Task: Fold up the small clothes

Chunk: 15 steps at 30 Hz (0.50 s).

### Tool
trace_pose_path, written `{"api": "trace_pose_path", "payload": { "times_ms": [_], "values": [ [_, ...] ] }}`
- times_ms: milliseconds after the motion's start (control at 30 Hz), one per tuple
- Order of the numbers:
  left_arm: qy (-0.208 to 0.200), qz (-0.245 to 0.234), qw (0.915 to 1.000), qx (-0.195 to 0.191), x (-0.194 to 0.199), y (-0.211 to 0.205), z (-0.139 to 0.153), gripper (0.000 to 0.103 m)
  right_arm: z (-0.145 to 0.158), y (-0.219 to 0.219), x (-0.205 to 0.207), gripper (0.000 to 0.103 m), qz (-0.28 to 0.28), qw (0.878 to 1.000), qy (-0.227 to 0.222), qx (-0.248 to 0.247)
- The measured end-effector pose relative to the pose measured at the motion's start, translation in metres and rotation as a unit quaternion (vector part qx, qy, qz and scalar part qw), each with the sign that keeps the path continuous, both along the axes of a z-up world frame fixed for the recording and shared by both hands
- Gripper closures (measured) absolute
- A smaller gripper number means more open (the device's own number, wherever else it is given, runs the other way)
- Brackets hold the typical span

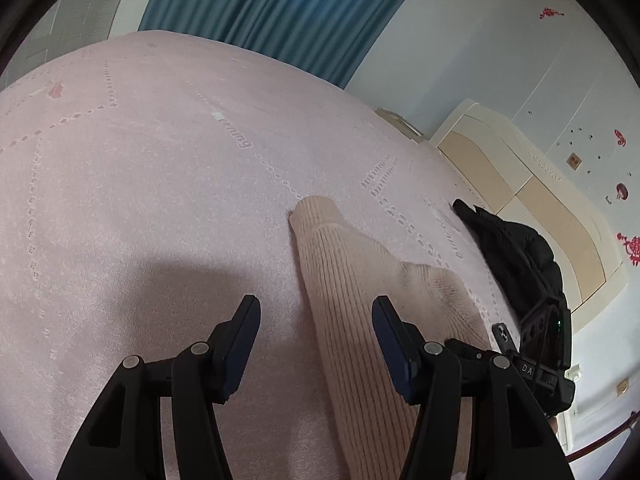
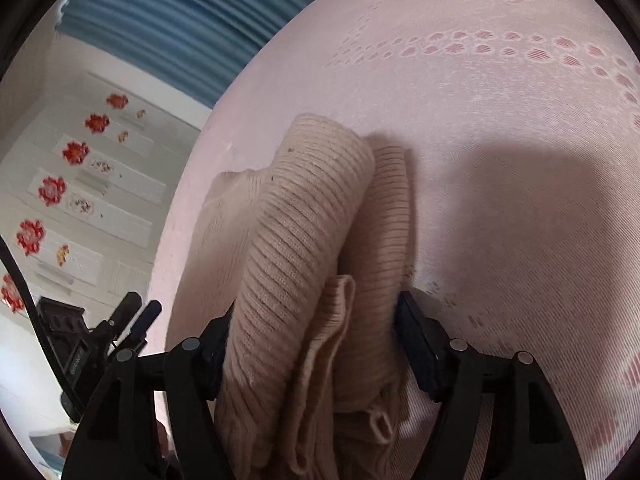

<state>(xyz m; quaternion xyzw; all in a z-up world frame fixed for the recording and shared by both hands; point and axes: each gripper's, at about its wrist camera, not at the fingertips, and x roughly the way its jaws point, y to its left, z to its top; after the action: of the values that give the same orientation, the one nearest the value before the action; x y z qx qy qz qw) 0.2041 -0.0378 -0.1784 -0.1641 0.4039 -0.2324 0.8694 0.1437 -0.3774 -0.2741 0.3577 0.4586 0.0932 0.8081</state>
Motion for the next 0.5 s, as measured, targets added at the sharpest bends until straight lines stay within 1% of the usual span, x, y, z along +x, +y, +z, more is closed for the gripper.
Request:
{"api": "trace_pose_path", "payload": {
  "times_ms": [67,100,133,167,267,400,467,500],
  "values": [
    [-0.004,0.001,1.0000,0.006,0.000,0.001,0.001,0.047,-0.001,0.007,0.010,0.051,0.022,1.000,0.008,-0.002],
    [-0.008,0.003,0.9999,0.008,-0.001,0.002,0.003,0.047,0.000,0.007,0.012,0.054,0.024,1.000,0.008,0.004],
    [-0.012,0.005,0.9999,0.007,-0.002,0.004,0.005,0.047,0.003,0.006,0.013,0.060,0.025,1.000,0.007,0.006],
    [-0.015,0.007,0.9998,0.005,-0.003,0.006,0.007,0.047,0.008,0.007,0.014,0.063,0.026,1.000,0.004,0.001],
    [-0.018,0.015,0.9997,-0.001,-0.003,0.015,0.010,0.047,0.031,0.014,0.011,0.067,0.025,1.000,-0.019,-0.003],
    [-0.021,0.038,0.9991,-0.004,-0.005,0.034,0.012,0.047,0.084,0.030,-0.004,0.068,0.015,0.997,-0.070,-0.011],
    [-0.019,0.055,0.9983,-0.003,-0.004,0.045,0.012,0.047,0.112,0.043,-0.005,0.068,0.011,0.996,-0.087,-0.035],
    [-0.019,0.075,0.9969,0.015,-0.004,0.051,0.013,0.047,0.123,0.047,-0.005,0.068,0.008,0.994,-0.091,-0.053]
  ]
}}
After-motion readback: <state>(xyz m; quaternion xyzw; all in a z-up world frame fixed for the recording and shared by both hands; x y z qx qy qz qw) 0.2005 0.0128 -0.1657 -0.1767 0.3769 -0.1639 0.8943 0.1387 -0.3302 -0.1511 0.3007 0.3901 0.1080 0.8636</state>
